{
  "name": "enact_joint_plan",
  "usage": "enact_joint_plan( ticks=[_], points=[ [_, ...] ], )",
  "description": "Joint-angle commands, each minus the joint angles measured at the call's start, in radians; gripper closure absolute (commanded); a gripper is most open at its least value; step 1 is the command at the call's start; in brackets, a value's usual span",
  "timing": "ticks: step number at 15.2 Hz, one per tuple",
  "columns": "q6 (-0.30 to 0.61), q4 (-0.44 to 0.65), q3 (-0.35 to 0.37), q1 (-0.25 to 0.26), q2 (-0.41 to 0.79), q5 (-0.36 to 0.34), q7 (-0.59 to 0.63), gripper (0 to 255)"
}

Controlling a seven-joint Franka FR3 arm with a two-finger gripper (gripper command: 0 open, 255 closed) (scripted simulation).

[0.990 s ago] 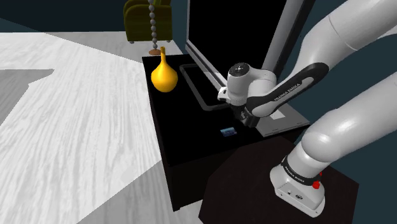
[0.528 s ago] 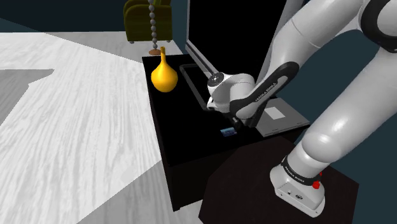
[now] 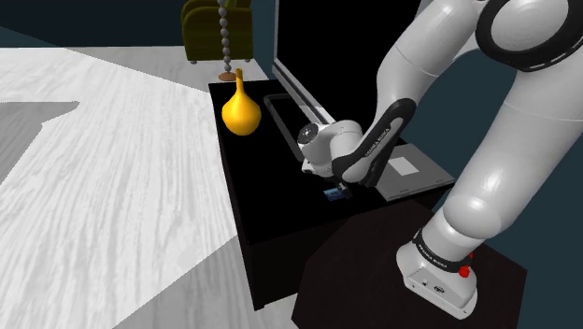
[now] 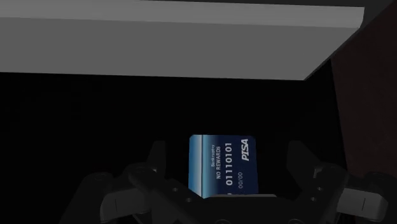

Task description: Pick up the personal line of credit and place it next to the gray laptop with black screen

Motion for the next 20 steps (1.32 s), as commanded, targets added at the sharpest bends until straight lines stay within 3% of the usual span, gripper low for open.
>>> enact_joint_plan(
  ticks=[1, 8, 9, 18, 20],
  points=[
    [0.014, -0.001, -0.01, -0.005, 0.016, -0.023, 0.012, 0],
    [0.014, -0.001, -0.01, -0.005, 0.015, -0.023, 0.012, 0],
    [0.014, -0.001, -0.01, -0.005, 0.015, -0.023, 0.012, 255],
    [0.014, -0.001, -0.01, -0.005, 0.016, -0.023, 0.012, 255],
    [-0.002, -0.009, -0.003, -0.006, -0.02, 0.005, -0.017, 255]
  ],
)
